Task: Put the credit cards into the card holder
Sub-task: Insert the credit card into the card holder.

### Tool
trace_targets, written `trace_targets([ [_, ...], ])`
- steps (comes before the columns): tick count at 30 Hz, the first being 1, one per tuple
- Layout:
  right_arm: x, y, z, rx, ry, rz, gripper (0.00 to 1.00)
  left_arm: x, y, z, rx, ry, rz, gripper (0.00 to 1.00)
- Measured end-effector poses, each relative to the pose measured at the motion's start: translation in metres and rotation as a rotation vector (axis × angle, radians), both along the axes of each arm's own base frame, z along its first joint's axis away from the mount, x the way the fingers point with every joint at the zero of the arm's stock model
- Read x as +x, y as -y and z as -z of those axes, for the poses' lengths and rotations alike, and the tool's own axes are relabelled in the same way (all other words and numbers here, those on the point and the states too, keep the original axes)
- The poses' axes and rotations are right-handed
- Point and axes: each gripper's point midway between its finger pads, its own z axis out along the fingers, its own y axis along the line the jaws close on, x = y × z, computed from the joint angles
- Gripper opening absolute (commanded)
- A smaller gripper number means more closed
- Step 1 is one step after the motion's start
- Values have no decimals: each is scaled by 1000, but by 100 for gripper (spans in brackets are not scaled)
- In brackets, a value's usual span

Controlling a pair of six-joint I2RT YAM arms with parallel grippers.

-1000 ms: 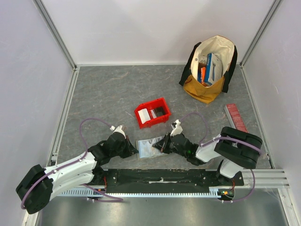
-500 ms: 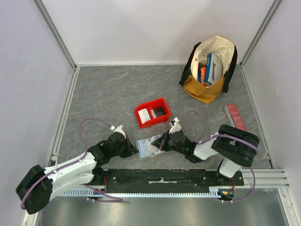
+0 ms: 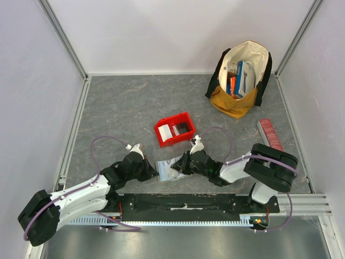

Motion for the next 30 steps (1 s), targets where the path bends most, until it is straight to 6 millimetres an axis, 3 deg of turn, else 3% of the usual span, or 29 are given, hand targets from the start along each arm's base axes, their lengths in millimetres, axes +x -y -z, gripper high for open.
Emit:
trace_targets([
  [2,-1,6,0,-48,8,3,30,0,1,-1,-4,1,1,2],
  [4,-2,13,1,-109,21,2,41,0,1,-1,-7,3,1,2],
  [8,3,20,-6,-186,59,12,47,0,1,-1,-7,3,2,2],
  [19,9,27,-5,-276,89,16,52,0,1,-3,-12,7,1,2],
  [30,6,18,-6,-295,98,-18,55,1,2,-4,-17,11,3,2],
])
